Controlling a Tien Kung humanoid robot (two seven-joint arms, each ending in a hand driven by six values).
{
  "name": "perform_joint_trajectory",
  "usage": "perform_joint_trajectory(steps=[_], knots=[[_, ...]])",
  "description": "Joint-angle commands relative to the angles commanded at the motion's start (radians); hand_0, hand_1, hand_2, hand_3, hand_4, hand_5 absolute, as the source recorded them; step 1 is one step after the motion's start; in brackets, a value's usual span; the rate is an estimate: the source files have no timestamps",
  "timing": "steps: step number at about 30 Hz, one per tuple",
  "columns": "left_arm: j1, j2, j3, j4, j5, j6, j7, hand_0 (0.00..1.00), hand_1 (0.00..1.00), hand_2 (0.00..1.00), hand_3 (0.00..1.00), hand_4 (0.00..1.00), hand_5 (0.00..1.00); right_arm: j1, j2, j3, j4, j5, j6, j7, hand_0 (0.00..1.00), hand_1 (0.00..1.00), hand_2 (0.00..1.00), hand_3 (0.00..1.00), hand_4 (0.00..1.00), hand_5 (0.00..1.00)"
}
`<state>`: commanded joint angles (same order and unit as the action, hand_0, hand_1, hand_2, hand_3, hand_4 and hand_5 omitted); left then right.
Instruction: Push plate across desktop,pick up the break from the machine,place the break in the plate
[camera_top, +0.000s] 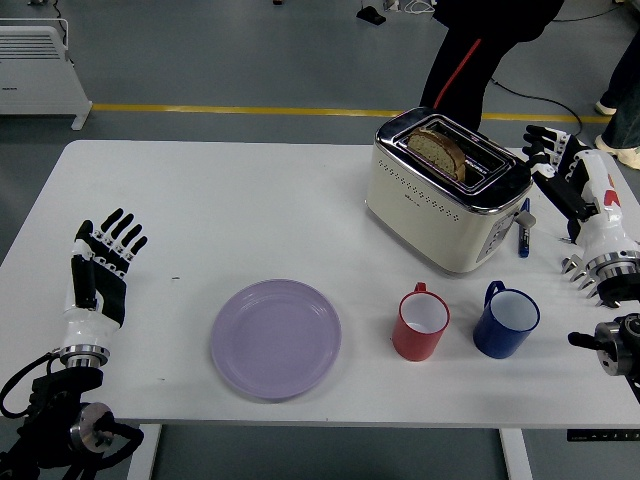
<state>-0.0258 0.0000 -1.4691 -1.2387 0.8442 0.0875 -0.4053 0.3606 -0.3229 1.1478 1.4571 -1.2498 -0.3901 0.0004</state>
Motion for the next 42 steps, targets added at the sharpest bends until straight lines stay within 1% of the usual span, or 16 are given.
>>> perform_joint_trajectory(steps=[4, 5, 6, 9, 11, 12, 16, 19, 22, 26, 29, 33, 35, 36, 41, 42], knots=[[0.009, 0.0, -0.058, -0.007, 0.008, 0.004, 0.001, 0.778, 0.795, 0.822, 0.764, 0.583, 0.998, 0.123, -0.009, -0.088, -0.063, -0.164, 0.042, -0.127, 0.84, 0.821, 0.867, 0.833, 0.66, 0.321], [0.012, 0.0, -0.072, -0.008, 0.01, 0.006, 0.001, 0.778, 0.795, 0.822, 0.764, 0.583, 0.998, 0.159, -0.001, -0.111, -0.086, -0.209, 0.058, -0.165, 0.84, 0.821, 0.867, 0.833, 0.66, 0.321], [0.014, 0.0, -0.081, -0.009, 0.011, 0.006, 0.002, 0.777, 0.793, 0.82, 0.763, 0.581, 0.998, 0.193, 0.003, -0.13, -0.105, -0.248, 0.068, -0.198, 0.893, 0.872, 0.932, 0.927, 0.72, 0.25], [0.021, 0.0, -0.097, -0.01, 0.014, 0.007, 0.003, 0.777, 0.793, 0.82, 0.763, 0.581, 0.998, 0.289, 0.037, -0.188, -0.167, -0.378, 0.104, -0.274, 0.893, 0.872, 0.932, 0.927, 0.72, 0.25], [0.027, 0.0, -0.103, -0.008, 0.011, 0.01, 0.003, 0.777, 0.793, 0.82, 0.763, 0.581, 0.998, 0.35, 0.07, -0.227, -0.22, -0.463, 0.127, -0.307, 0.893, 0.872, 0.932, 0.927, 0.72, 0.25], [0.028, 0.0, -0.104, -0.008, 0.011, 0.01, 0.003, 0.781, 0.792, 0.817, 0.759, 0.577, 0.998, 0.365, 0.075, -0.232, -0.23, -0.502, 0.129, -0.31, 0.924, 0.894, 0.959, 0.962, 0.743, 0.227], [0.041, 0.0, -0.102, -0.005, 0.009, 0.012, 0.008, 0.781, 0.792, 0.817, 0.759, 0.577, 0.998, 0.462, 0.148, -0.289, -0.342, -0.671, 0.16, -0.323, 0.924, 0.894, 0.959, 0.962, 0.743, 0.227], [0.045, 0.0, -0.099, -0.002, 0.008, 0.011, 0.008, 0.782, 0.79, 0.816, 0.755, 0.574, 0.998, 0.506, 0.187, -0.311, -0.41, -0.785, 0.183, -0.324, 0.942, 0.909, 0.968, 0.972, 0.758, 0.232], [0.044, 0.0, -0.098, 0.0, 0.009, 0.011, 0.01, 0.782, 0.79, 0.816, 0.755, 0.574, 0.998, 0.53, 0.213, -0.323, -0.458, -0.784, 0.191, -0.322, 0.942, 0.909, 0.968, 0.972, 0.758, 0.232], [0.042, 0.0, -0.103, 0.003, 0.007, 0.011, 0.011, 0.781, 0.788, 0.816, 0.754, 0.573, 0.998, 0.583, 0.264, -0.353, -0.566, -0.766, 0.213, -0.335, 0.942, 0.912, 0.971, 0.977, 0.767, 0.25], [0.04, 0.0, -0.104, 0.005, 0.007, 0.012, 0.012, 0.781, 0.788, 0.816, 0.754, 0.573, 0.998, 0.615, 0.29, -0.371, -0.636, -0.754, 0.229, -0.341, 0.942, 0.912, 0.971, 0.977, 0.767, 0.25], [0.038, 0.0, -0.106, 0.008, 0.005, 0.012, 0.012, 0.781, 0.787, 0.816, 0.753, 0.57, 0.998, 0.653, 0.322, -0.396, -0.716, -0.754, 0.25, -0.352, 0.928, 0.901, 0.958, 0.967, 0.77, 0.263], [0.037, 0.0, -0.106, 0.009, 0.005, 0.012, 0.011, 0.781, 0.787, 0.816, 0.753, 0.57, 0.998, 0.672, 0.323, -0.406, -0.755, -0.764, 0.262, -0.36, 0.928, 0.901, 0.958, 0.967, 0.77, 0.263], [0.037, 0.0, -0.106, 0.009, 0.005, 0.012, 0.011, 0.781, 0.785, 0.815, 0.752, 0.566, 0.998, 0.681, 0.323, -0.41, -0.776, -0.767, 0.267, -0.364, 0.858, 0.839, 0.875, 0.901, 0.757, 0.268], [0.035, 0.0, -0.105, 0.011, 0.003, 0.011, 0.011, 0.781, 0.785, 0.815, 0.752, 0.566, 0.998, 0.722, 0.323, -0.427, -0.862, -0.781, 0.288, -0.382, 0.858, 0.839, 0.875, 0.901, 0.757, 0.268], [0.035, 0.0, -0.105, 0.012, 0.003, 0.011, 0.011, 0.781, 0.785, 0.815, 0.752, 0.565, 0.998, 0.727, 0.323, -0.429, -0.873, -0.783, 0.291, -0.385, 0.767, 0.774, 0.772, 0.845, 0.745, 0.271]])
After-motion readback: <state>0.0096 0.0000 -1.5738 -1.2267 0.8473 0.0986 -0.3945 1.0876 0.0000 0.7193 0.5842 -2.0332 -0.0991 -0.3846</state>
